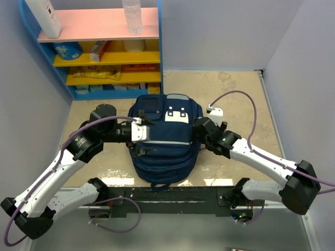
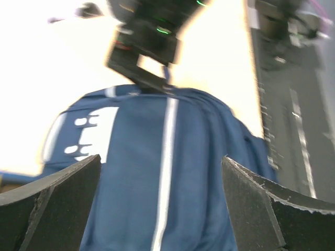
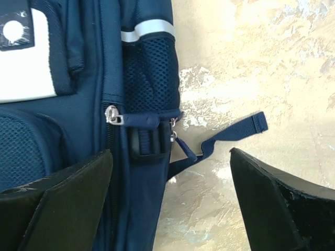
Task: Pack the student bag
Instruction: Zip the student bag at the center of the board, then reset both arms
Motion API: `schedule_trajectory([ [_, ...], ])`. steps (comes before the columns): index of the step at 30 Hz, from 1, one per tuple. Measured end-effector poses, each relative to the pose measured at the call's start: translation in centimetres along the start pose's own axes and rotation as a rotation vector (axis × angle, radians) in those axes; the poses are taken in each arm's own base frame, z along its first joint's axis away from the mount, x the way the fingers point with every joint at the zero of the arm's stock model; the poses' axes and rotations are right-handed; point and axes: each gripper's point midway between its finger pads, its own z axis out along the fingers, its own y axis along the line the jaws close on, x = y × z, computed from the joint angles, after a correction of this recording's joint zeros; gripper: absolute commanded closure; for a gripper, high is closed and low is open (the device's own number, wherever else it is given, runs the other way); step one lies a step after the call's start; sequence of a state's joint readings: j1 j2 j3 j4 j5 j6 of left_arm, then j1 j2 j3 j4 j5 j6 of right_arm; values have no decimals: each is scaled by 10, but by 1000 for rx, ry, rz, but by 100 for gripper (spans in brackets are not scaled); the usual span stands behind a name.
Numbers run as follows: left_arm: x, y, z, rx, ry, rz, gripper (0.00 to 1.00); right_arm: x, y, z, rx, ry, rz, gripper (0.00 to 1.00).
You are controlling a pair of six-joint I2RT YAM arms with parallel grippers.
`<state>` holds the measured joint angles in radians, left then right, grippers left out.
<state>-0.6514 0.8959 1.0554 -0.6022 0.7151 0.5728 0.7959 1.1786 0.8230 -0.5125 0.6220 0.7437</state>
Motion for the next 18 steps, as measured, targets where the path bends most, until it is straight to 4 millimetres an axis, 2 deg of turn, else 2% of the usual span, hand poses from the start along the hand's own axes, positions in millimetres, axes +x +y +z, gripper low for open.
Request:
schedule_trajectory([
  [4,-16,27,-11,-139,16,-32,0,1,1,0,-3,13,-8,1],
  [8,-13,59,-24,-323,84,-114,0,-13,8,-9,-37,-6,-12,2],
  [11,-8,89,-36,-453,128,-173,0,-47,26,-24,-98,-66,-1,1],
  [13,0,116,-52,-559,159,-223,0,-75,39,-36,-145,-123,7,1],
  [16,25,152,-77,-701,219,-309,0,-106,53,-50,-198,-197,6,1],
  [18,47,169,-101,-786,254,-365,0,-116,57,-53,-217,-229,-7,1],
])
